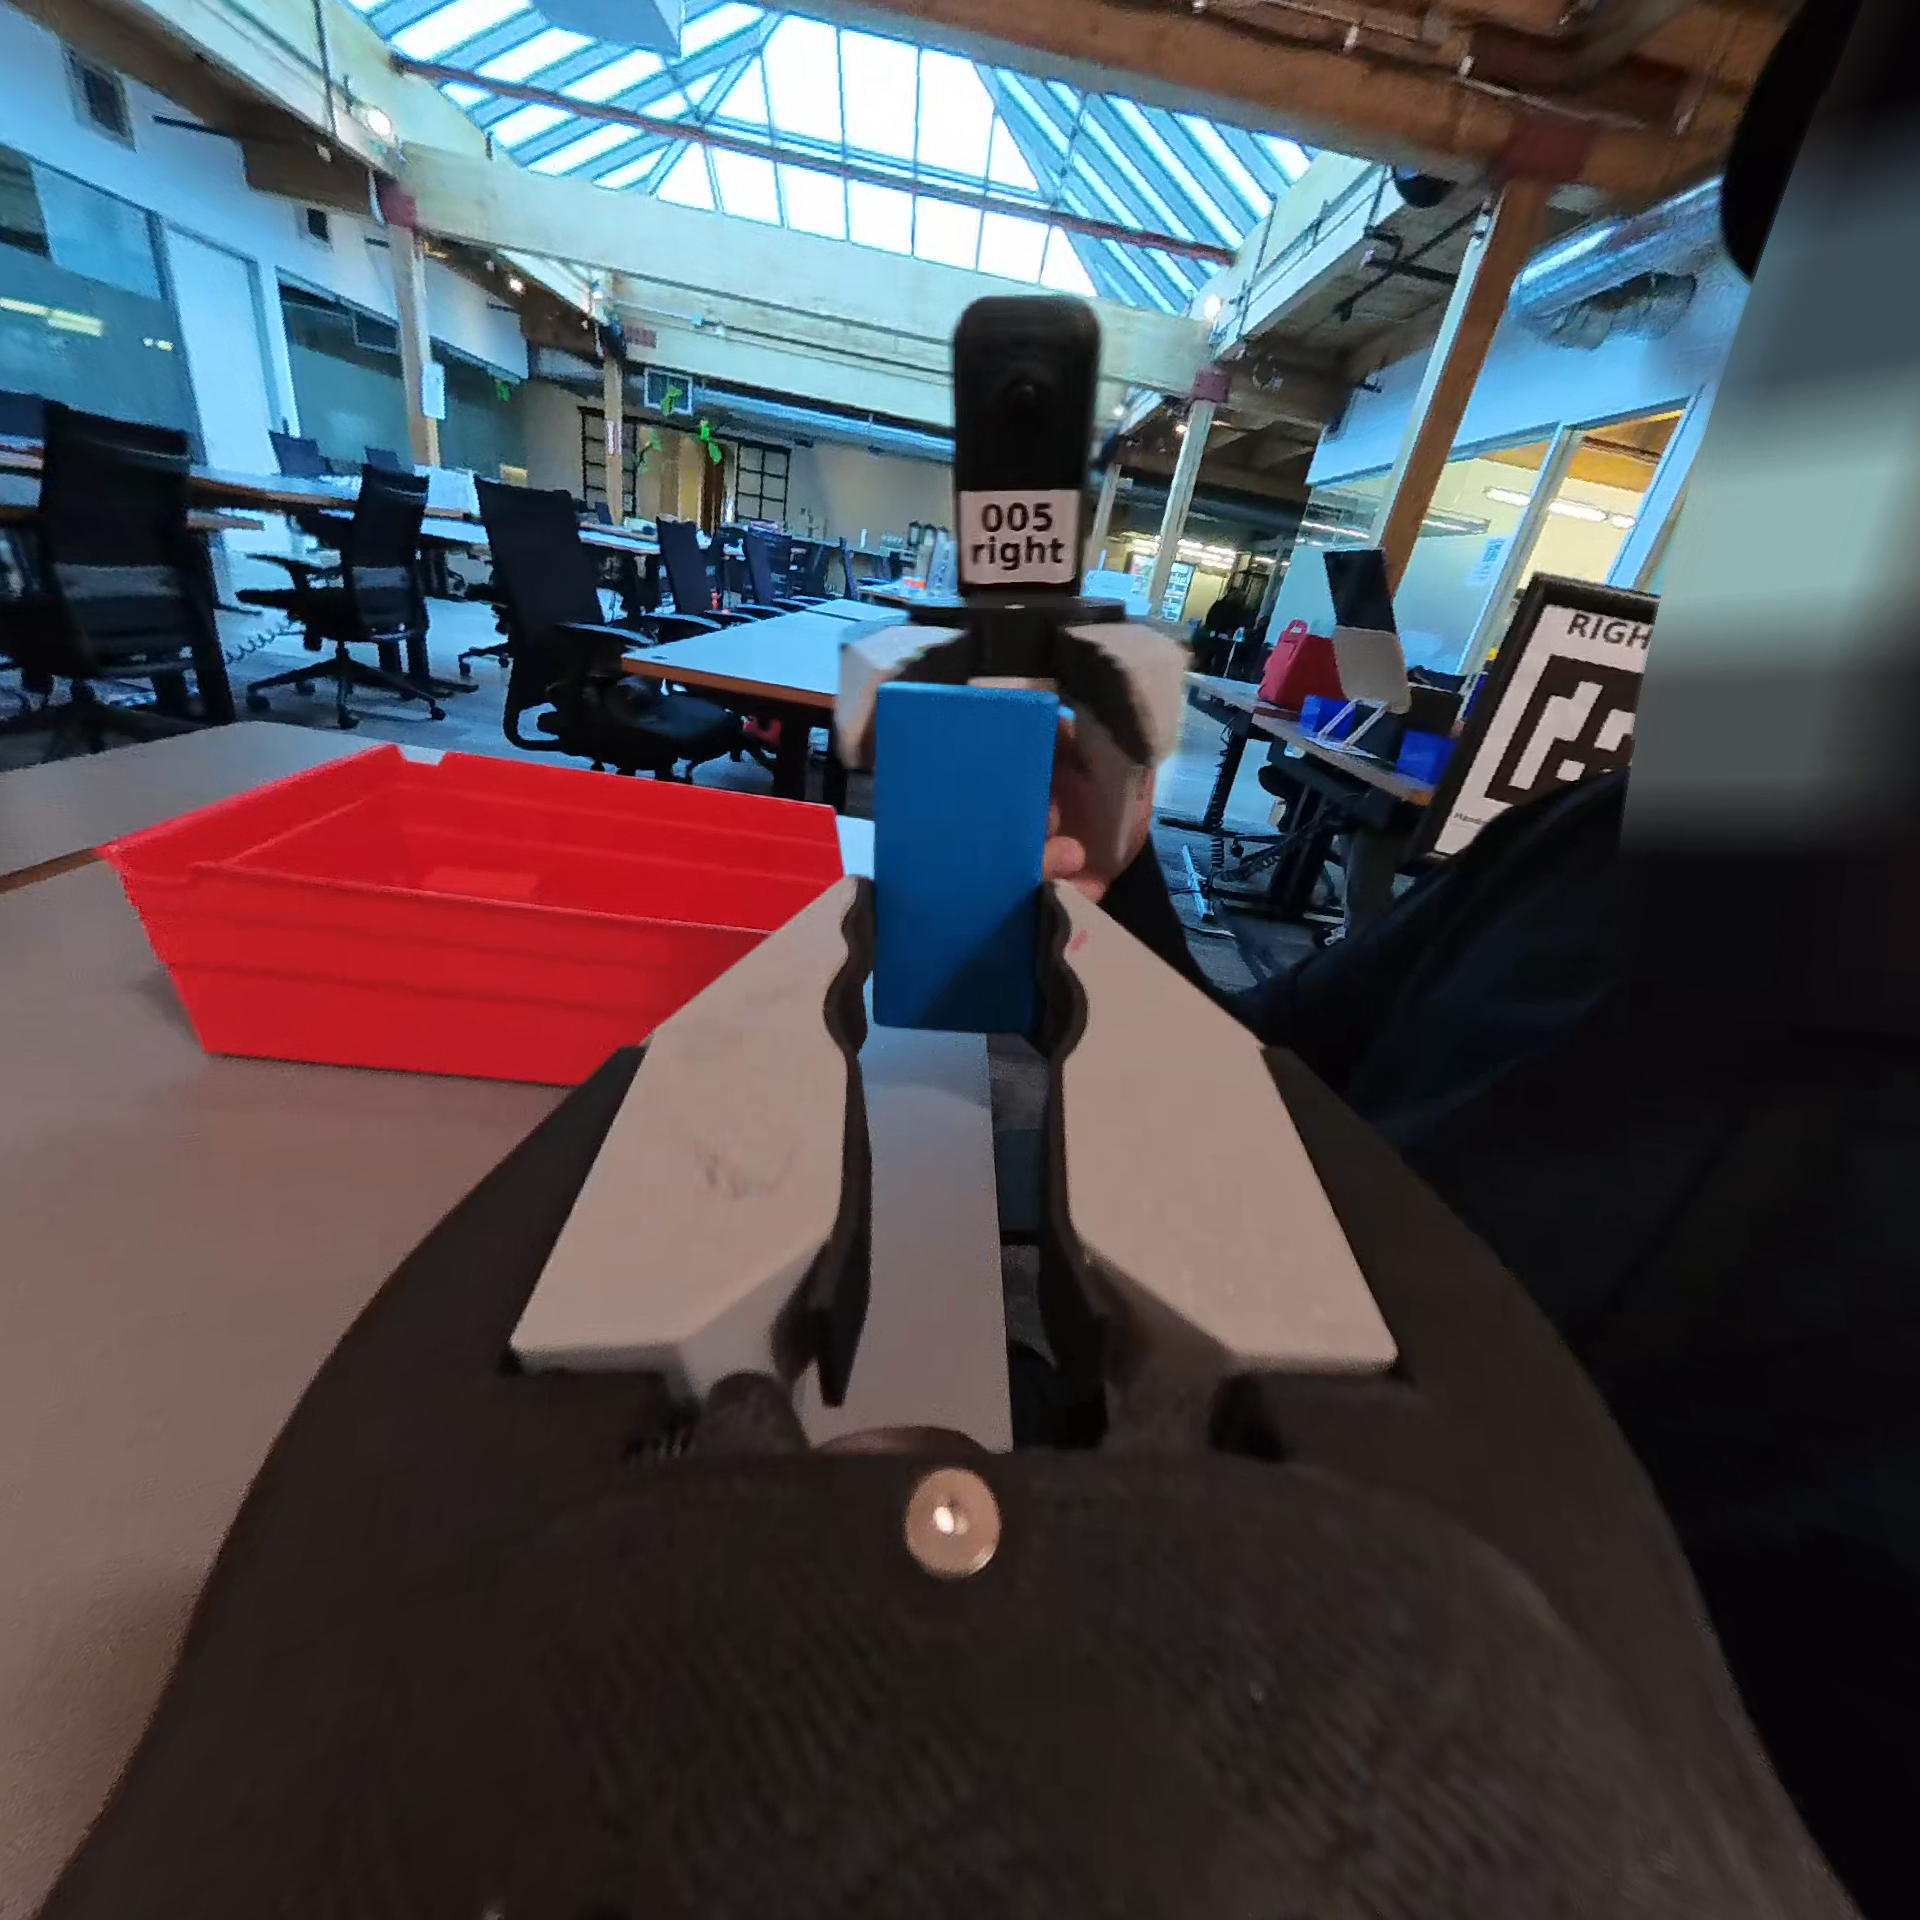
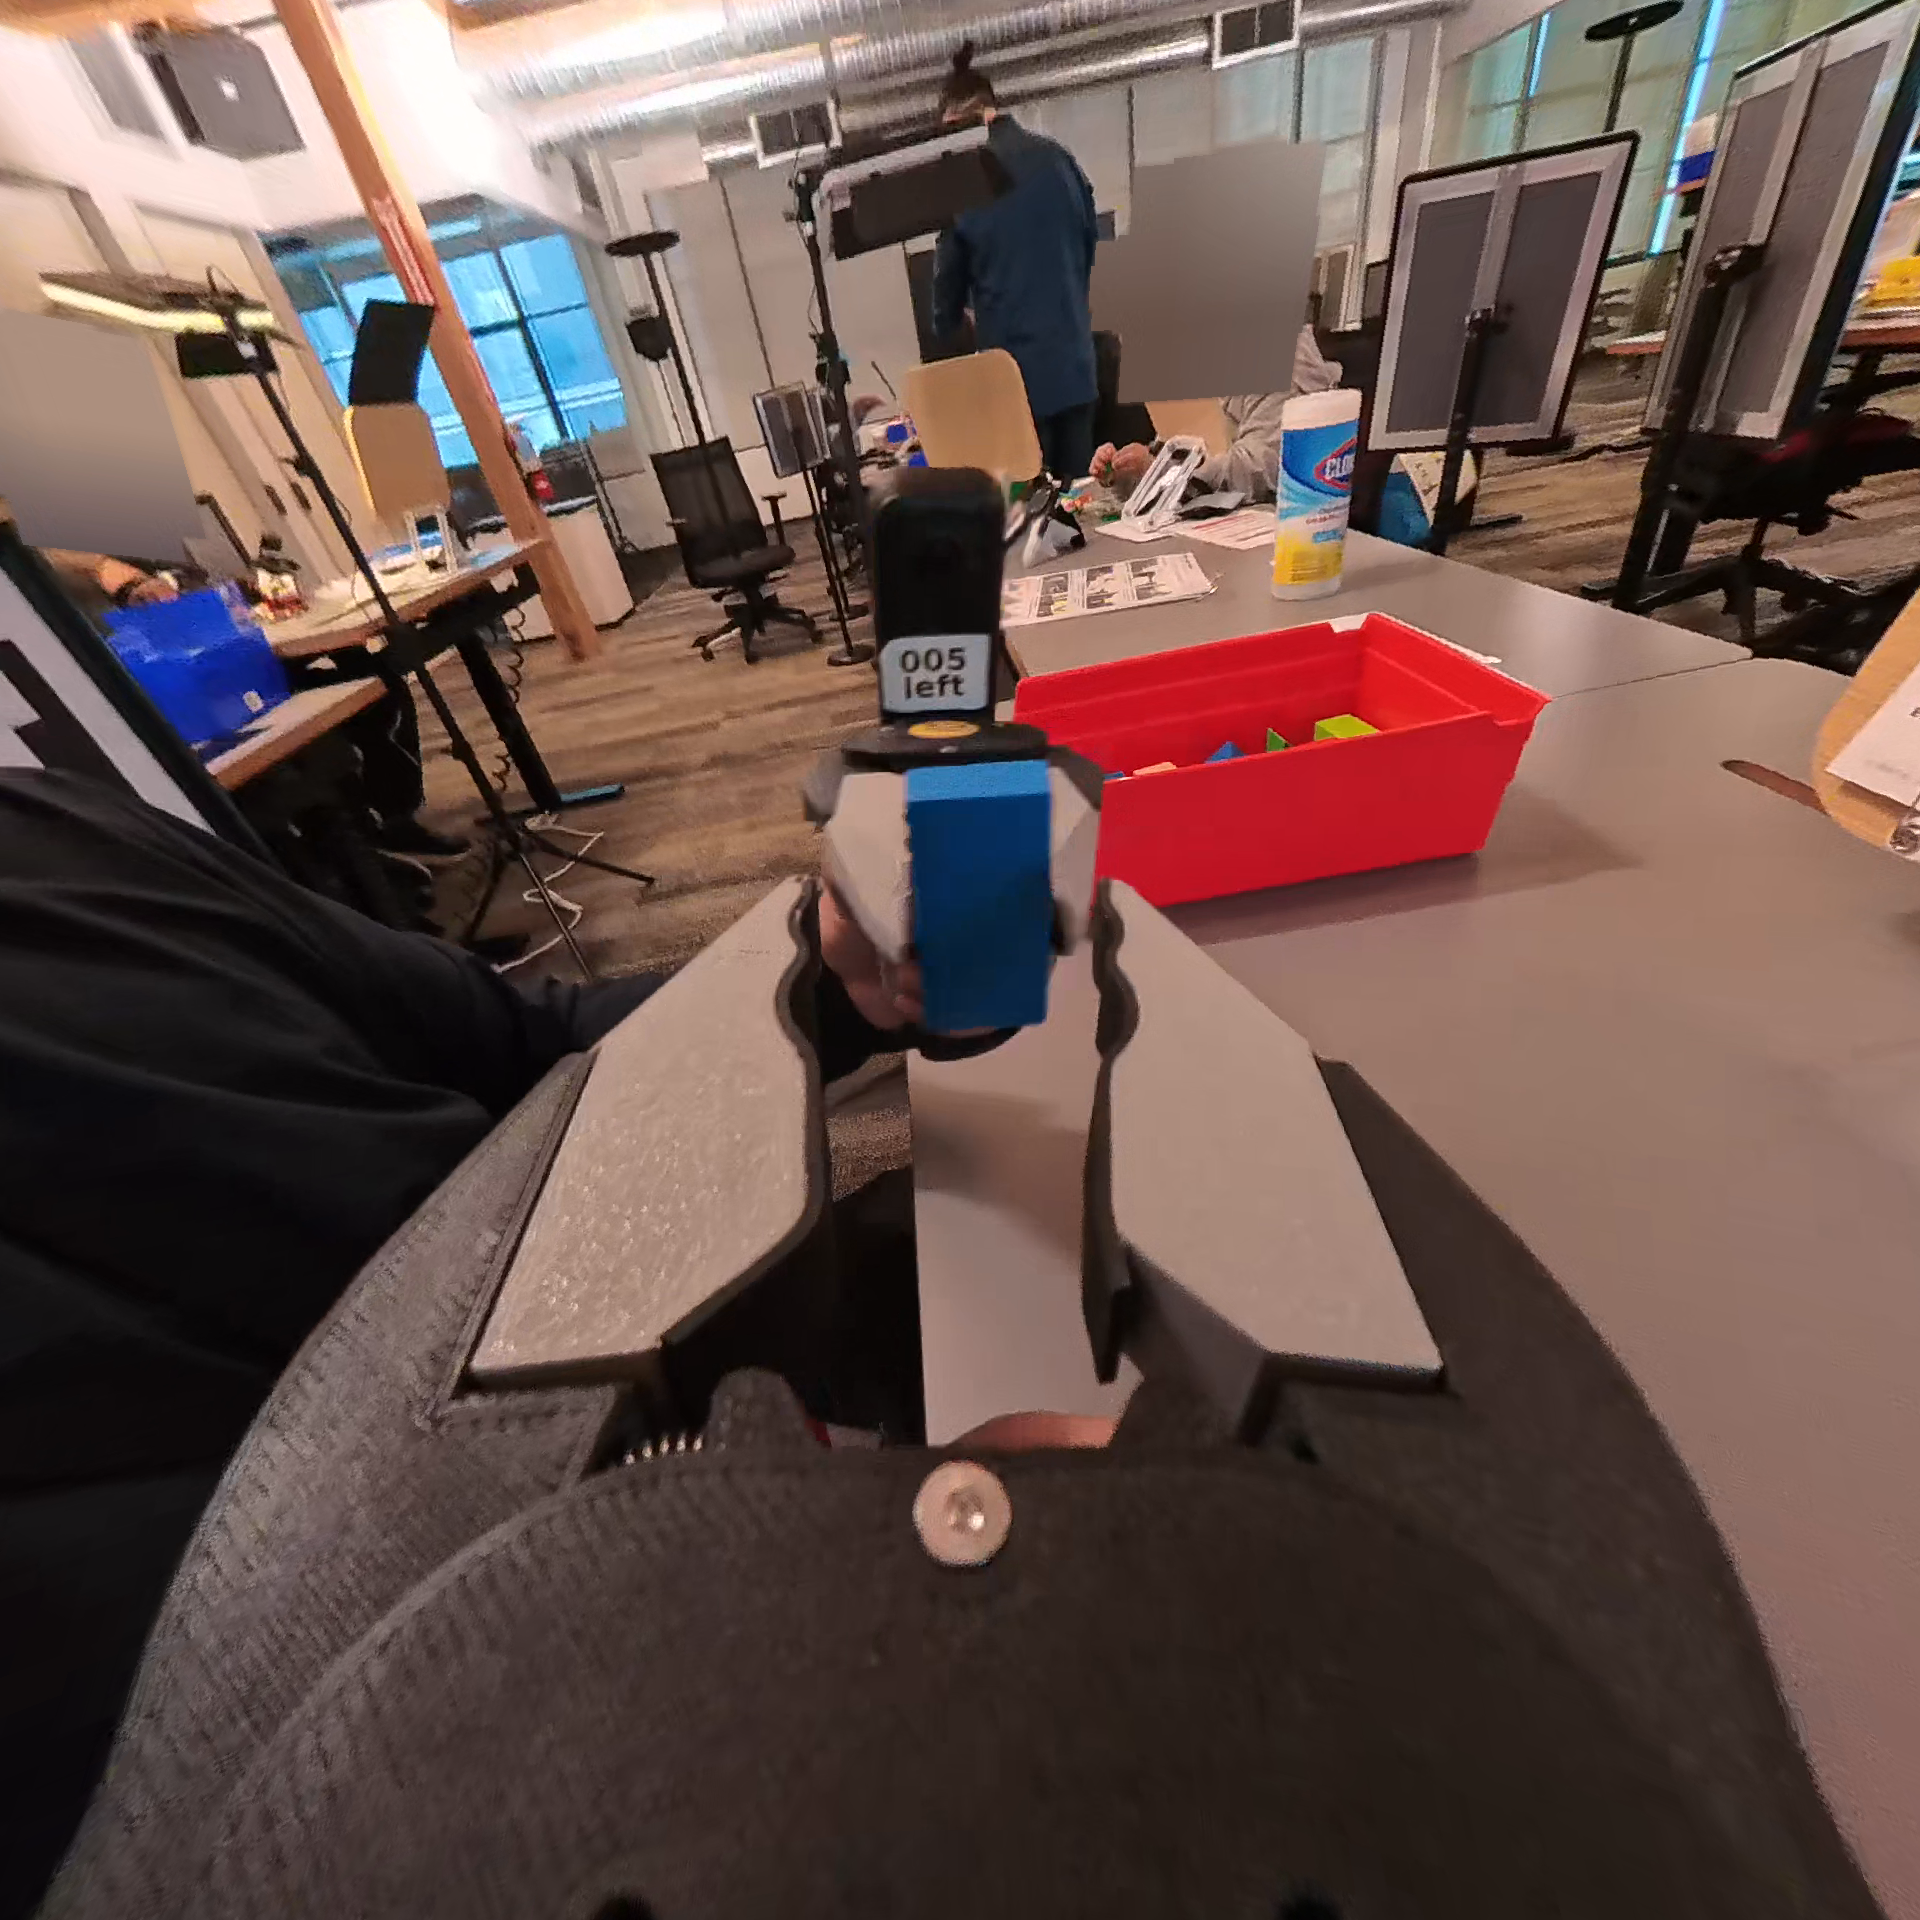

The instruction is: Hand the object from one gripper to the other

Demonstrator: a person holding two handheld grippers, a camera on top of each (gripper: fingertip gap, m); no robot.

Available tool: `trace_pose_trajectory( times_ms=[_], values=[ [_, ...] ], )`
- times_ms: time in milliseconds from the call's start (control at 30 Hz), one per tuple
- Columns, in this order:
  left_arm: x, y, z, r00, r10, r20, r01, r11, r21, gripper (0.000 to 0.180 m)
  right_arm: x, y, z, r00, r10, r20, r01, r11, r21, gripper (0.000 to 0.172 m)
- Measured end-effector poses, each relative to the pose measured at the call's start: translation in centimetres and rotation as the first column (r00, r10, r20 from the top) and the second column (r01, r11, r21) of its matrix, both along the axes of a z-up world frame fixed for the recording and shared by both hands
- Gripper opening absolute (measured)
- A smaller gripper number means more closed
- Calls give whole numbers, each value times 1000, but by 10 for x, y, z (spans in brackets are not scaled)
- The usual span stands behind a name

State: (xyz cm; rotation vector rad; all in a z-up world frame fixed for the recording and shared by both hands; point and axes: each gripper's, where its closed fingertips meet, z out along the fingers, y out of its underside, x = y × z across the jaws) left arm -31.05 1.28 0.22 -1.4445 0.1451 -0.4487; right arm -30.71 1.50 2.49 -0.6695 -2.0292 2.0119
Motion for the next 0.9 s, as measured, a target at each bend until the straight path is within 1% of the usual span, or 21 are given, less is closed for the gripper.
trace_pose_trajectory(
  times_ms=[167,233,300,400,433,467,500,567,633,700,733,767,800,833,867,900],
  values=[
    [7,7,-6,1000,-3,-7,3,1000,-18,27,-6,-10,-10,1000,17,25,-17,1000,12,47],
    [7,8,-9,1000,-1,-10,1,1000,-29,27,-9,-13,-15,1000,5,5,-6,999,46,28],
    [5,9,-11,1000,4,4,-4,999,-34,27,-12,-12,-17,1000,-15,-7,16,998,65,28],
    [-2,11,-12,997,2,72,1,999,-46,27,-18,-8,-16,999,-51,-19,52,996,70,27],
    [-5,10,-12,997,12,79,-7,998,-60,28,-20,-3,-12,997,-75,-37,77,995,59,27],
    [-10,8,-12,997,30,75,-24,997,-79,31,-25,8,-7,990,-128,-56,131,990,53,28],
    [-17,4,-11,996,58,66,-51,994,-99,34,-33,26,-2,975,-210,-76,214,975,58,28],
    [-40,-7,-7,984,173,28,-168,976,-141,36,-48,77,7,916,-387,-102,395,915,81,28],
    [-64,-22,-3,951,306,-39,-308,934,-180,35,-68,145,11,806,-583,-101,591,800,101,27],
    [-79,-34,0,915,389,-104,-403,892,-207,35,-91,209,-1,694,-719,-35,712,679,182,28],
    [-82,-39,2,904,409,-129,-428,878,-214,35,-103,240,-13,629,-778,-15,754,605,254,27],
    [-83,-43,5,895,421,-148,-445,870,-213,35,-115,268,-31,565,-825,4,769,529,359,27],
    [-82,-46,7,889,428,-163,-454,866,-207,35,-125,294,-52,503,-864,19,759,452,469,28],
    [-80,-49,9,887,427,-174,-456,867,-200,35,-135,315,-72,453,-891,32,731,392,558,28],
    [-77,-50,10,889,419,-186,-451,870,-199,35,-143,330,-93,418,-906,61,690,361,628,28],
    [-74,-52,9,889,411,-201,-449,870,-204,35,-150,341,-113,389,-916,94,645,344,682,28]
  ],
)
